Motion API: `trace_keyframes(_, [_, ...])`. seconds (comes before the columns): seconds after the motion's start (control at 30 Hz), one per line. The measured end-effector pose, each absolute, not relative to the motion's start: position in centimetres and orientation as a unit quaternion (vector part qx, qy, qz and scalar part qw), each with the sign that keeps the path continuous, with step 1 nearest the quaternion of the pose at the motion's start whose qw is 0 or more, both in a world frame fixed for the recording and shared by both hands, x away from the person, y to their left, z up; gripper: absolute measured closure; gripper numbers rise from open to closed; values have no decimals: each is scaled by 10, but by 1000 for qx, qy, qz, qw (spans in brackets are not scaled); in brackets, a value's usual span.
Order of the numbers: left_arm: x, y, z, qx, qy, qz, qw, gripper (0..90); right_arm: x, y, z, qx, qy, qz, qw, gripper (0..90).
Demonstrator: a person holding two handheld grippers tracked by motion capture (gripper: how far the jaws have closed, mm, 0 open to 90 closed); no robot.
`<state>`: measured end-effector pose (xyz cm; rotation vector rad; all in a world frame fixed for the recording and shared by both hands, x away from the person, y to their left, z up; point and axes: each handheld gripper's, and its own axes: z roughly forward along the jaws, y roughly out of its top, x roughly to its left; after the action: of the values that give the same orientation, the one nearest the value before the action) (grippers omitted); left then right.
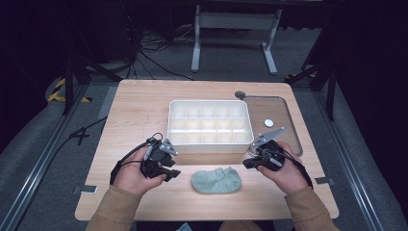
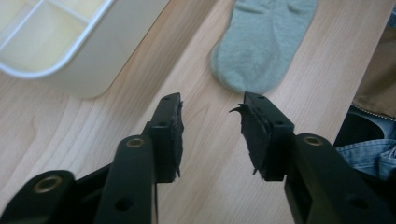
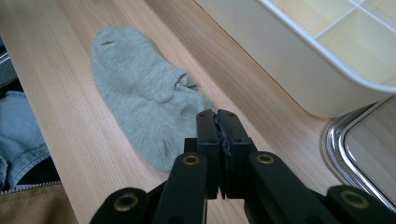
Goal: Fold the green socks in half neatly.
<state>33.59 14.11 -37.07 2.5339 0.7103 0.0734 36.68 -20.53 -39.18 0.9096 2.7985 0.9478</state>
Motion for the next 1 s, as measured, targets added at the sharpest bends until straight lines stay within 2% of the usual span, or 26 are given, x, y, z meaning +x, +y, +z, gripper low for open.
trace_keyframes(0.2, [336,141,-367,926,288,33,240,602,361,-195,-390,286,905,314,19,898])
trace_keyframes(0.33, [337,139,-368,924,293,10,245,617,360,-187,-393,279,909,310,14,898])
trace_keyframes(0.67, [338,131,-378,924,296,0,243,658,355,-164,-403,256,909,327,23,892])
trace_keyframes(0.77, [338,124,-383,927,290,-8,237,658,353,-155,-408,248,908,336,17,893])
trace_keyframes(0.87, [339,122,-386,928,292,-8,232,607,352,-150,-412,243,910,336,12,894])
trace_keyframes(1.0, [339,118,-392,928,295,-11,229,591,349,-137,-424,230,916,329,2,894])
